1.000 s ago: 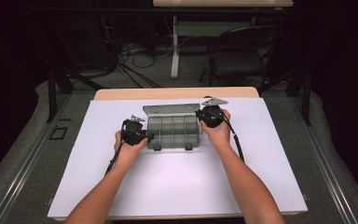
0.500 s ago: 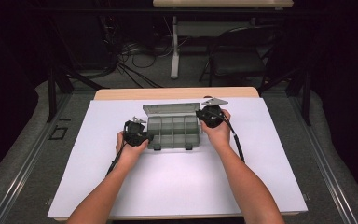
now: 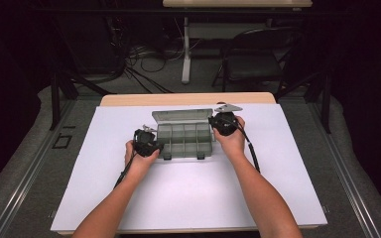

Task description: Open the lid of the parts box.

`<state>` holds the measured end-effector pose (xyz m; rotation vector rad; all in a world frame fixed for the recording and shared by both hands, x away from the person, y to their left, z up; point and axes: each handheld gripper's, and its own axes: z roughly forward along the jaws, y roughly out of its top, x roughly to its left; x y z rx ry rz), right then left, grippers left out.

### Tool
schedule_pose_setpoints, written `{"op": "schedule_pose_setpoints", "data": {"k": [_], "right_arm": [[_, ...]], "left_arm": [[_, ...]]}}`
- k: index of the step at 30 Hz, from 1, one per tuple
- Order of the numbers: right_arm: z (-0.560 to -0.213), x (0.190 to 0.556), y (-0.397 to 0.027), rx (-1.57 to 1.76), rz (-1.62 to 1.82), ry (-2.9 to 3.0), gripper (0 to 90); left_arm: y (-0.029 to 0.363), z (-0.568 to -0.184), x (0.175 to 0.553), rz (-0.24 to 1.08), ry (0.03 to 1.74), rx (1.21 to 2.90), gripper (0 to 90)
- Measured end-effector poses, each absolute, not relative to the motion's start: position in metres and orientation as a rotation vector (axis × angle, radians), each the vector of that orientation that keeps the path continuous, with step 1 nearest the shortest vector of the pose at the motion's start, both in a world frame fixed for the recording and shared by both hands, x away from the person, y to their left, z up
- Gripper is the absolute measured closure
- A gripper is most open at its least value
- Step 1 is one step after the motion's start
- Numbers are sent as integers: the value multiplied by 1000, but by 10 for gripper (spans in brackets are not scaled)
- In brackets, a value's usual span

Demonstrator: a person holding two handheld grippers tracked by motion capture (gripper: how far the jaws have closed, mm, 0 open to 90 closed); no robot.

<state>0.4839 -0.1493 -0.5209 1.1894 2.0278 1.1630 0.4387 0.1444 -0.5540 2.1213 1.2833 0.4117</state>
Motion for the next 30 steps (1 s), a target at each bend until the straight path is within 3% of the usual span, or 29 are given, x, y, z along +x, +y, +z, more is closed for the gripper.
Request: {"op": "schedule_pose_setpoints", "data": {"k": [30], "right_arm": [[-515,504,-140,1383,1135,1945,874]], "left_arm": [[143,-555,438,418,1312,2098,678]]}}
